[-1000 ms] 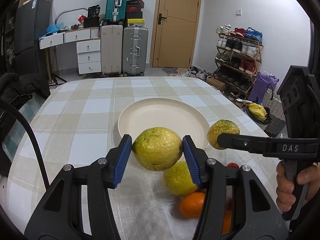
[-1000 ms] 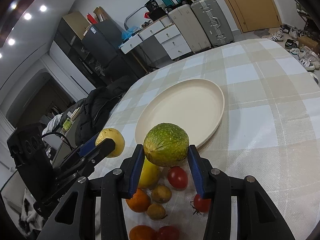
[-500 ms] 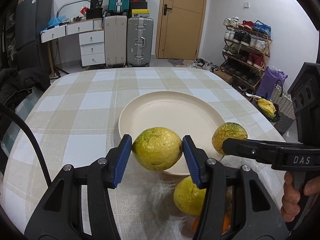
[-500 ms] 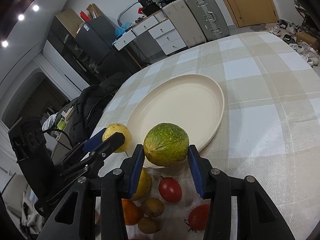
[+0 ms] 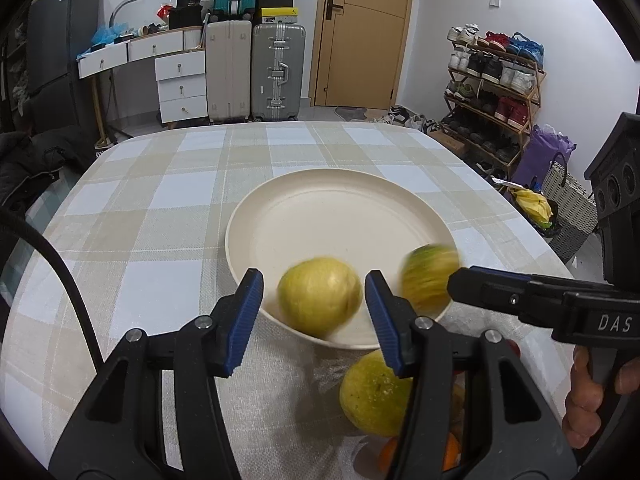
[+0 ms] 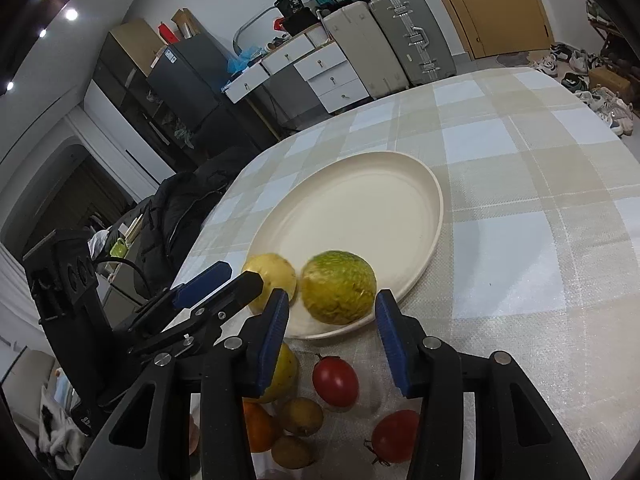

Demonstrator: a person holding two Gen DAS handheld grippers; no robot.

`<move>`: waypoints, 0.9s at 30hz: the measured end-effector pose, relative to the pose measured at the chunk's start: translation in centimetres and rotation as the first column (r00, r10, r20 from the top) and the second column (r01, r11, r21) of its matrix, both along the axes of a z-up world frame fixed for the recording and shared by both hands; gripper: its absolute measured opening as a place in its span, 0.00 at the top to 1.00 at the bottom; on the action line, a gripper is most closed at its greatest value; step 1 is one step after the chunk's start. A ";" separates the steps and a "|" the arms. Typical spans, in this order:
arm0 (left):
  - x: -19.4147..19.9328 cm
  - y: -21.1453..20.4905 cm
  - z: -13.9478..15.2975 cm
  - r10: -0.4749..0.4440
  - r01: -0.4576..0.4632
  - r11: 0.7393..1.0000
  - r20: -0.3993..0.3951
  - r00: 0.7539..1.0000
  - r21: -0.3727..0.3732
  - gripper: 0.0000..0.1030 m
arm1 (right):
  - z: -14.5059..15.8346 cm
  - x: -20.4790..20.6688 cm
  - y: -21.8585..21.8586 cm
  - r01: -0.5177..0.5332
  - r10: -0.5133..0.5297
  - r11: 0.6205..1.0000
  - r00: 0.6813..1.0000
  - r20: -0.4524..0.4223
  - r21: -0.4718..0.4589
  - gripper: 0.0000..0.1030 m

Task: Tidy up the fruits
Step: 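Lower both fruits onto the plate and open both grippers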

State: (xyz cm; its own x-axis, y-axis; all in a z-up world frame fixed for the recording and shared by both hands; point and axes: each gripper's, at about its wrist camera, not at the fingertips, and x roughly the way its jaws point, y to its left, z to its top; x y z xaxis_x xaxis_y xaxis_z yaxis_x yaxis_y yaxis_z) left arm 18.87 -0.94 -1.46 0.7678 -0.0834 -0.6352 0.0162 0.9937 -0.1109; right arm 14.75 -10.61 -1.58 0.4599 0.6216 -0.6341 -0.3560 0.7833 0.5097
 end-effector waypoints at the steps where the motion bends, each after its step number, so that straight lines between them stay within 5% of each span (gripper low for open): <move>1: -0.3 0.1 0.1 0.001 -0.001 1.000 0.002 1.000 -0.003 0.48 | 0.2 -0.1 -0.1 0.004 -0.004 1.000 1.000 0.007 -0.001 0.53; 5: -1.6 0.7 0.6 0.025 -0.025 1.000 0.020 0.999 0.001 0.29 | 0.7 -0.6 -0.7 0.022 -0.021 0.999 0.999 0.032 -0.027 0.46; 12: -5.6 1.3 1.7 0.048 -0.049 0.999 0.049 0.998 0.016 0.01 | 0.9 -2.4 -1.5 0.049 -0.038 0.993 0.995 0.095 -0.110 0.04; 27: -10.9 1.2 3.0 0.030 -0.031 0.999 0.072 0.997 0.016 0.01 | 1.2 -5.7 -1.1 0.017 0.037 0.941 0.987 0.154 -0.337 0.00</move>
